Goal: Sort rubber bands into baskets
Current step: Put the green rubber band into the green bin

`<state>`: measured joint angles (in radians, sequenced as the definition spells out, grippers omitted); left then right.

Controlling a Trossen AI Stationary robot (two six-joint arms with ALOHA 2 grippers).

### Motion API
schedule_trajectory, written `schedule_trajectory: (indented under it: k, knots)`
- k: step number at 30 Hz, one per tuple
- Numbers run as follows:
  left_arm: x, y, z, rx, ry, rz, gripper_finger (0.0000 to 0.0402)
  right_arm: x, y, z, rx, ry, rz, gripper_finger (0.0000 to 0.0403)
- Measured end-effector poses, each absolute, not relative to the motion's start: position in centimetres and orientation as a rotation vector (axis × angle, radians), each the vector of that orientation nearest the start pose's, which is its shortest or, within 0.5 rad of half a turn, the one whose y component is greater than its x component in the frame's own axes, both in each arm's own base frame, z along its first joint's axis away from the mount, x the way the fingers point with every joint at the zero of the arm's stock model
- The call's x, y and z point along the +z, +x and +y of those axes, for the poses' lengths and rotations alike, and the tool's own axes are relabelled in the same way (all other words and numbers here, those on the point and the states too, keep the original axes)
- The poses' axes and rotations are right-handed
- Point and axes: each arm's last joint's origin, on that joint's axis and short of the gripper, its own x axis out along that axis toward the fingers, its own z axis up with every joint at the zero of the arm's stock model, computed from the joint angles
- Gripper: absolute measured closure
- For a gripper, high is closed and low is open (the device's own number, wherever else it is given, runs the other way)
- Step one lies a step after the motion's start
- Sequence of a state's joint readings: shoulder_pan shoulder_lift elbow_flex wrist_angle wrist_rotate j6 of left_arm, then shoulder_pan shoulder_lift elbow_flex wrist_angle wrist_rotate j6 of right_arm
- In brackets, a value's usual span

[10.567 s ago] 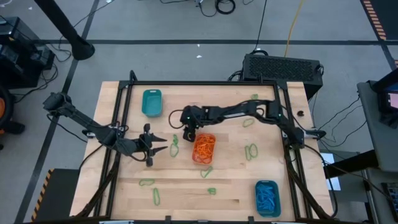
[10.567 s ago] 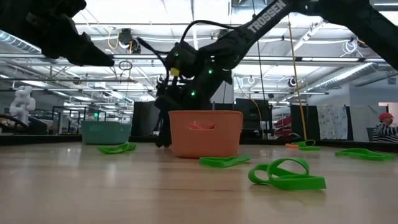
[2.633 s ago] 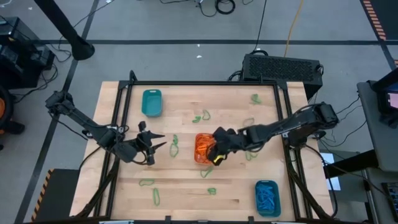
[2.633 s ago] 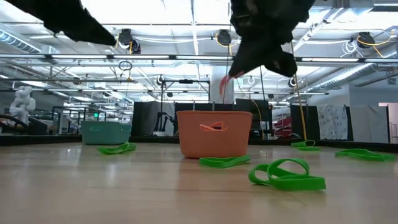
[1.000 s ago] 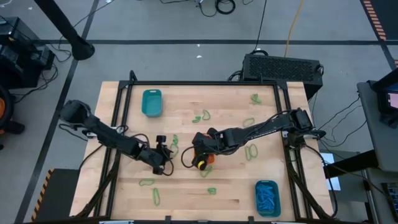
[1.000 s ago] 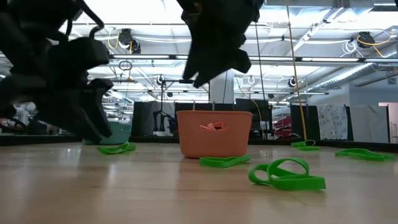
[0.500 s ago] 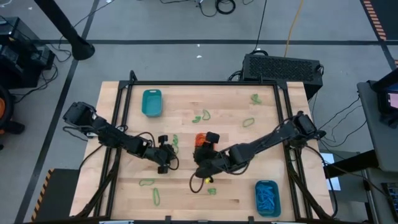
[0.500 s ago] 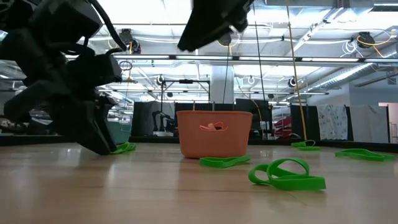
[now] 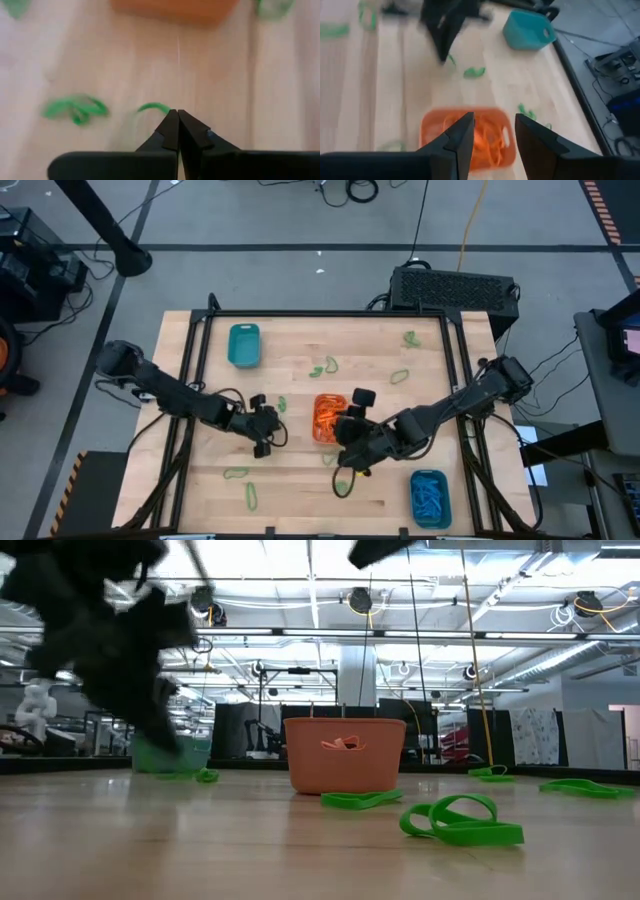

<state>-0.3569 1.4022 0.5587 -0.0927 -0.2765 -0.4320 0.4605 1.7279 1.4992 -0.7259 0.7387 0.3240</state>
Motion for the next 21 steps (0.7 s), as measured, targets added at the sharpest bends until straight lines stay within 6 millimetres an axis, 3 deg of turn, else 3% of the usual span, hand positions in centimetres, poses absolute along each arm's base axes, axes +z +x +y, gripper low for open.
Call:
schedule_trajectory:
  k: [9,14,21]
  knots:
    - [22.0,20.5,-4.6,0.339,-0.076,0.788,0.04,26.6,32.4,14.4,-0.375,-0.382,0.833,0.0268]
    - [23.5,18.6,-1.3,0.508,-0.108,0.781,0.04,25.1,33.9,12.8,-0.355,-0.35,0.776,0.0268]
    - [23.7,16.8,3.9,0.747,-0.166,0.848,0.04,23.1,36.1,9.6,-0.127,-0.252,0.69,0.0268]
